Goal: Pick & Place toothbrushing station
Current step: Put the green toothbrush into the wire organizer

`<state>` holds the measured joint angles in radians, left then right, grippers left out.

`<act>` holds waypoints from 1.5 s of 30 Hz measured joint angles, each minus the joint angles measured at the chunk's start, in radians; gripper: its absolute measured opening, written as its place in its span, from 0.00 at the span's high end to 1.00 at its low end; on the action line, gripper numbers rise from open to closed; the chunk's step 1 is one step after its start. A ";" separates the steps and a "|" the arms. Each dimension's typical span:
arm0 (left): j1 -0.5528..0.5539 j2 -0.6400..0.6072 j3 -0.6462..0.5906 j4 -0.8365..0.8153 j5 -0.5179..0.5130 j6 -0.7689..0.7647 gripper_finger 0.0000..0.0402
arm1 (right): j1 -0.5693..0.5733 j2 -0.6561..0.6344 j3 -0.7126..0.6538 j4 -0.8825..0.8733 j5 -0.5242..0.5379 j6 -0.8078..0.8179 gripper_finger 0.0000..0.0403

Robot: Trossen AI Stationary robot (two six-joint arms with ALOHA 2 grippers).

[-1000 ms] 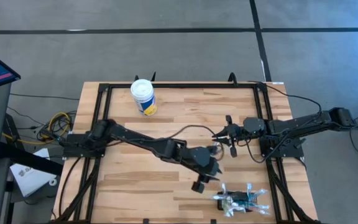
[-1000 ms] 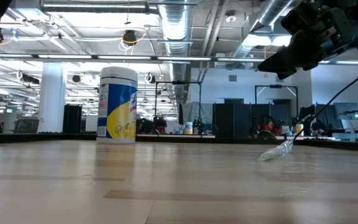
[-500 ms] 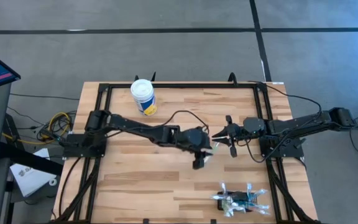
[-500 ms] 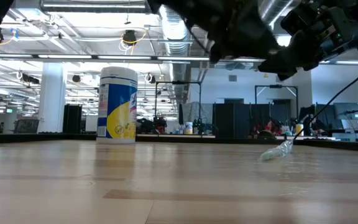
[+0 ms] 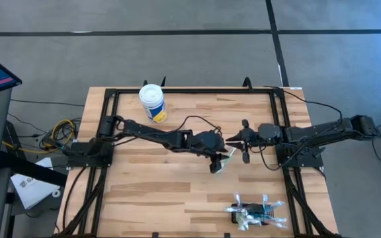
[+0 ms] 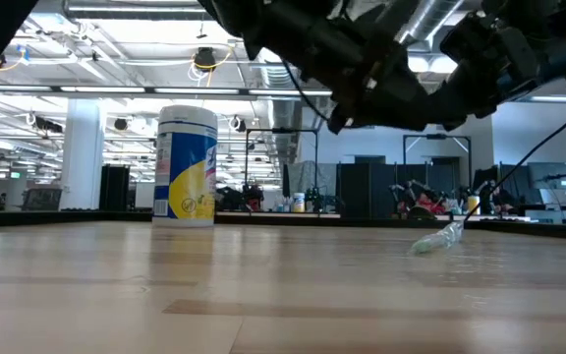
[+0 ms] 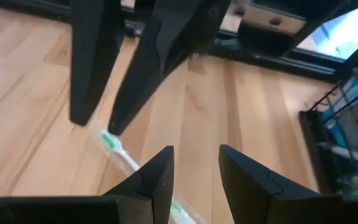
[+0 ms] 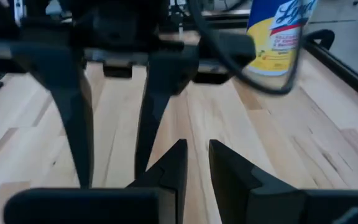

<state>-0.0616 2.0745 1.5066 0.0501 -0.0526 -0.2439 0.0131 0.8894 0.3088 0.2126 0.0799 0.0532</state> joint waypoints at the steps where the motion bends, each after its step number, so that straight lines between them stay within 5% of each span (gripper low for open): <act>1: 0.003 0.009 -0.001 0.009 0.000 -0.001 0.69 | -0.003 0.000 0.000 0.001 0.000 0.000 0.86; 22: 0.058 0.216 0.000 0.164 0.053 -0.140 0.69 | -0.011 0.000 0.000 -0.033 0.004 0.019 0.86; 45: 0.058 0.263 0.037 0.197 0.036 -0.180 0.69 | -0.022 0.000 -0.001 -0.053 0.004 0.027 0.86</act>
<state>-0.0040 2.3372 1.5440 0.2470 -0.0162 -0.4240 -0.0093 0.8898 0.3080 0.1600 0.0841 0.0799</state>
